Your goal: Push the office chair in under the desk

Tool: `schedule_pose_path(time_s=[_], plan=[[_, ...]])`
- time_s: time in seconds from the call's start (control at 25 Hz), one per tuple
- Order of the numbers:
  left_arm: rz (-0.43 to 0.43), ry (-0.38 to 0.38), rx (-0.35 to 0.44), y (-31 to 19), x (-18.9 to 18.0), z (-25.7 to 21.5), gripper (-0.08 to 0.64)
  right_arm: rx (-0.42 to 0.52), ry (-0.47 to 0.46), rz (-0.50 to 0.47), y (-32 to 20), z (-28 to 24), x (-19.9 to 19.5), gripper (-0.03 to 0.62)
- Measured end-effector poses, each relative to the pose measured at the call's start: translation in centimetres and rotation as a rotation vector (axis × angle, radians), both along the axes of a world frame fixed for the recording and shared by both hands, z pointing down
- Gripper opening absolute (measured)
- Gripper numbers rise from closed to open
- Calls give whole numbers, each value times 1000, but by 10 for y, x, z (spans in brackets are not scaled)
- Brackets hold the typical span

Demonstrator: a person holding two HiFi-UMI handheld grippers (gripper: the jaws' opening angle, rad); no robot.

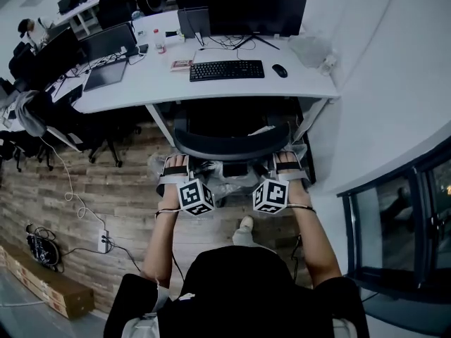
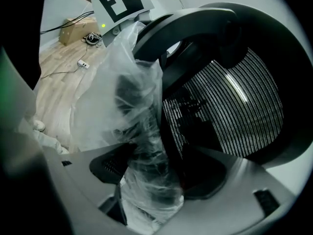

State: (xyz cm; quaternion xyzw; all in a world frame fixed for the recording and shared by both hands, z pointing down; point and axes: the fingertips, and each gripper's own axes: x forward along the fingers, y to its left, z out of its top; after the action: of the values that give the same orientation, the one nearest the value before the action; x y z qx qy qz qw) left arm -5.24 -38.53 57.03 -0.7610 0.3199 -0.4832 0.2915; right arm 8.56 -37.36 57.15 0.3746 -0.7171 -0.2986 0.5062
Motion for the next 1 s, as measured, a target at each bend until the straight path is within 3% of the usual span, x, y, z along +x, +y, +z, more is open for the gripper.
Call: schedule_pose_path(time_s=[0.28, 1.0], plan=[[-58, -16, -15, -41, -3, 2, 390, -28, -54, -28, -41, -2, -4, 328], [-163, 30, -1, -131, -10, 6, 391, -44, -62, -147, -137, -1, -13, 327]])
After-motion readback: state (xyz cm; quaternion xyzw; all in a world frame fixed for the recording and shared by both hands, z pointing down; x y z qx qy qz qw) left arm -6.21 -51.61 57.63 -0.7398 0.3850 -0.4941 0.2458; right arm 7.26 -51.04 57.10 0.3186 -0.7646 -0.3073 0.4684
